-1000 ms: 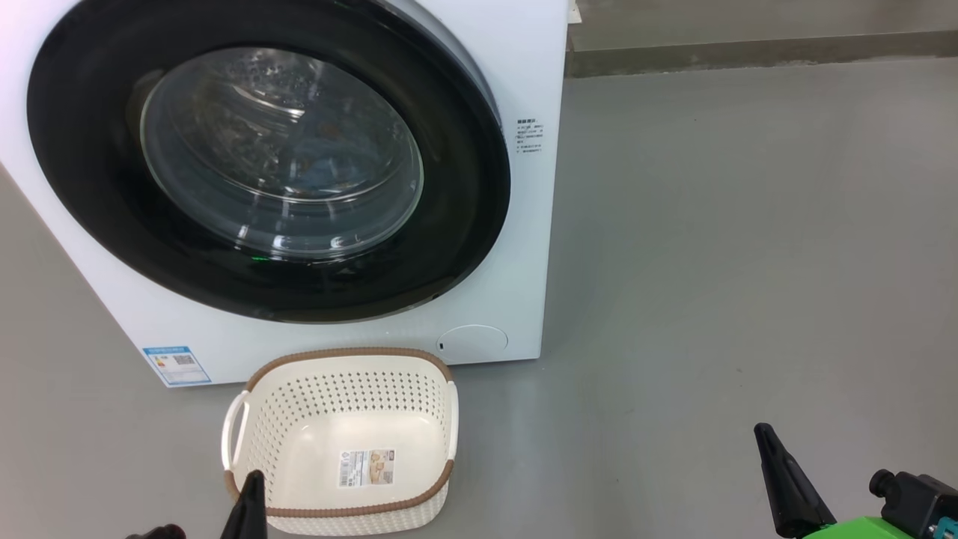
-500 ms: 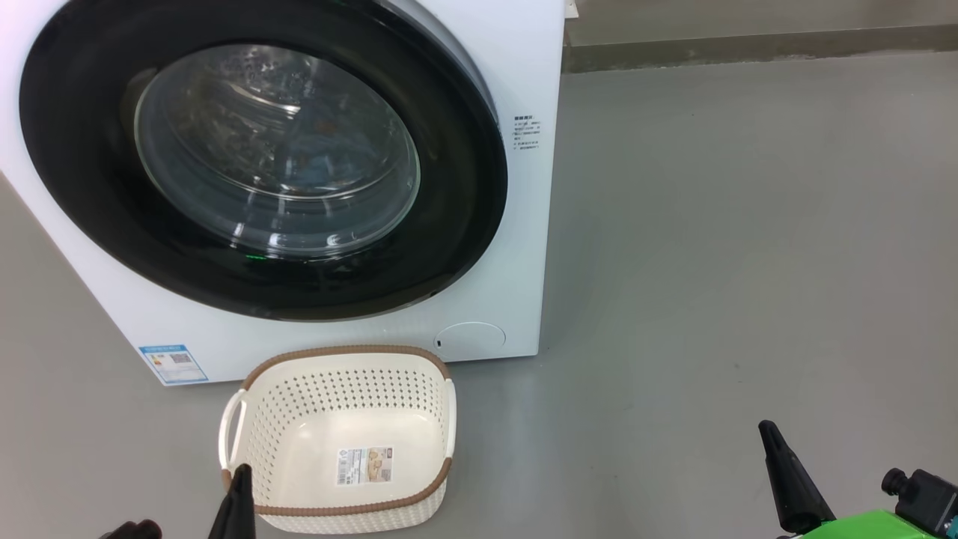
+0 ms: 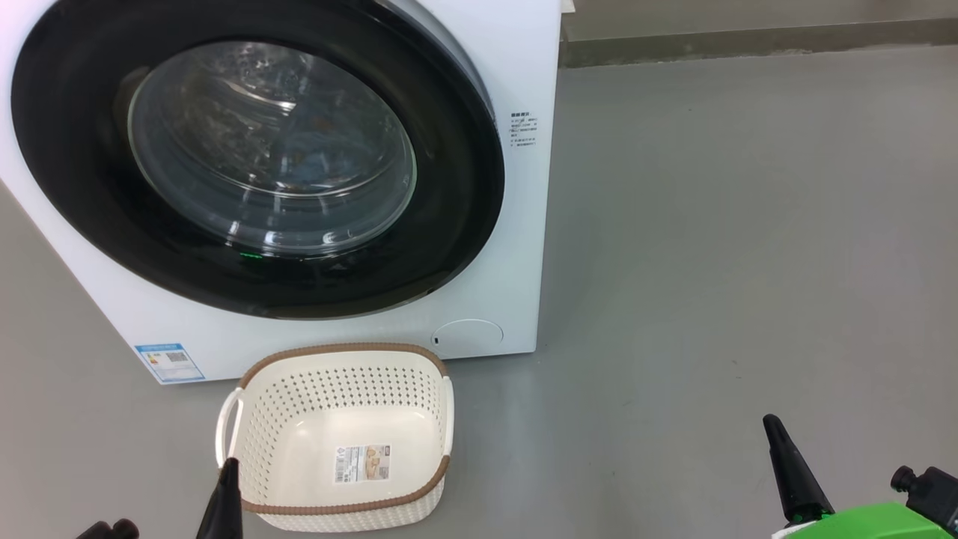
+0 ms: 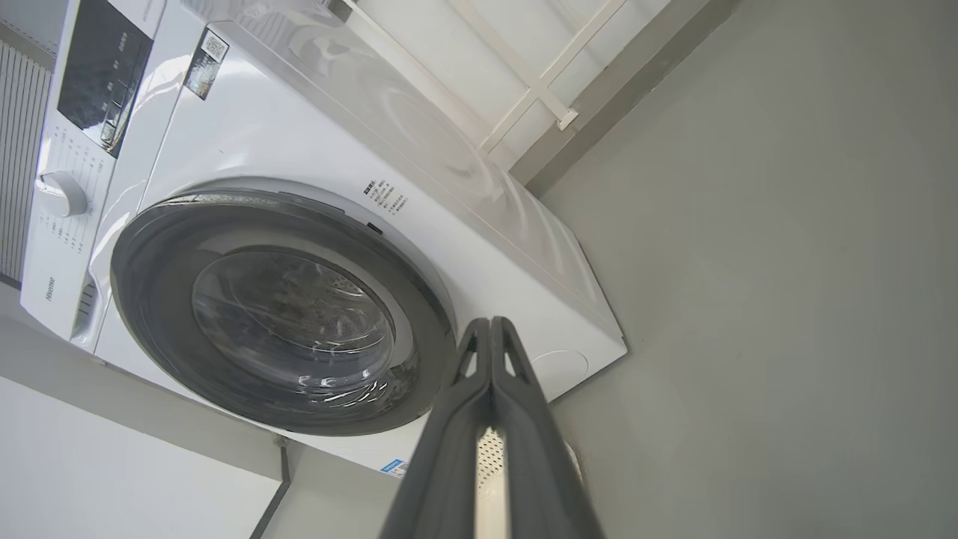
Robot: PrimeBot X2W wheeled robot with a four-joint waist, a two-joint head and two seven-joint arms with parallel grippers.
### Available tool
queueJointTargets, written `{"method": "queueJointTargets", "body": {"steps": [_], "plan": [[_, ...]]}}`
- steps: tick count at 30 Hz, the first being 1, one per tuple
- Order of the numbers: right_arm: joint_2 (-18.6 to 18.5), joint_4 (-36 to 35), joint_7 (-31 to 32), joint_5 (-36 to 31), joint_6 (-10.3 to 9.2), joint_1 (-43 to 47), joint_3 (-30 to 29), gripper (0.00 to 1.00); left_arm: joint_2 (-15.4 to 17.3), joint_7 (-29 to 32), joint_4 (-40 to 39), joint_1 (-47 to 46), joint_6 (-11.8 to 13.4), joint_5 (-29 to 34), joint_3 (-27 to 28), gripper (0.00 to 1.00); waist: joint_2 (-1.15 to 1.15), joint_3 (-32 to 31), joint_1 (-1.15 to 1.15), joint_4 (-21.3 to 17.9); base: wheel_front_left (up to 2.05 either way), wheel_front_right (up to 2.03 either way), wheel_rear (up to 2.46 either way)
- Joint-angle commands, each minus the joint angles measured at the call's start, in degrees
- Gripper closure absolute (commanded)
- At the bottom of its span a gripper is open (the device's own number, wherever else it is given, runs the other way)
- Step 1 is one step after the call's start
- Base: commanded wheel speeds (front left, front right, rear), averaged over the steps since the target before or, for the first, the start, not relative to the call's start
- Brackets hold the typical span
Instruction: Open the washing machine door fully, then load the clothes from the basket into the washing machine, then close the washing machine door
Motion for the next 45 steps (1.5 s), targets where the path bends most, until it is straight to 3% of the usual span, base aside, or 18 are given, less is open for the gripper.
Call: {"method": "queueJointTargets", "body": {"steps": [1, 45], "plan": [[-0.8, -1.0, 0.4, 2.0, 0.07, -3.0, 0.5, 1.00, 0.5, 0.5, -0.9, -2.9, -0.7, -1.7, 1.7, 1.00, 0.00, 0.0, 0.00, 0.0, 0.00, 0.00, 0.00], [-1.0, 5.3, 4.4, 30.0, 0.08, -8.0, -0.7, 1.00, -0.3, 7.2, 1.1, -6.4, -3.9, -28.6, 8.7, 1.00, 0.00, 1.3, -0.01, -0.9, 0.00, 0.00, 0.00]]}}
